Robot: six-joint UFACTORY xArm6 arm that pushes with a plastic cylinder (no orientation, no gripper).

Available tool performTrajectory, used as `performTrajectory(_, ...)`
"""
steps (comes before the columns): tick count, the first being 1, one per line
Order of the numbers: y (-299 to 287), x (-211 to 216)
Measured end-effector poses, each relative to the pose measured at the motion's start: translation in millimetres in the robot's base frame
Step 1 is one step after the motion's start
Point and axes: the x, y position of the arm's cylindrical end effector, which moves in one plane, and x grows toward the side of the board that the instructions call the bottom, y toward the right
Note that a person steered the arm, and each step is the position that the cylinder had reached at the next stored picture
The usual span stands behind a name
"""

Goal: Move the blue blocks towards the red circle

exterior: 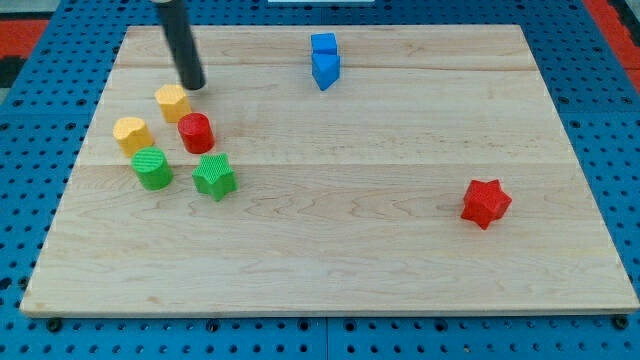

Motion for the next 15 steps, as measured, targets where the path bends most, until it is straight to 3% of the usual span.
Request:
performTrajectory(1, 63.6, -63.7)
performTrajectory(2, 125.5, -97.0)
performTrajectory(3, 152.0, -64.6)
performTrajectory(5, 119.9, -7.7)
performTrajectory(6, 151.0, -37.8)
performTrajectory(7, 189.0, -5.5)
performTrajectory(9, 78.5, 22.5)
performTrajectory(10, 54.4, 33.9)
performTrajectory(11, 77.2, 43.9)
performTrajectory(12, 124.9, 4.3)
performTrajectory(13, 178.6, 24.2)
performTrajectory(15, 103.7, 50.5)
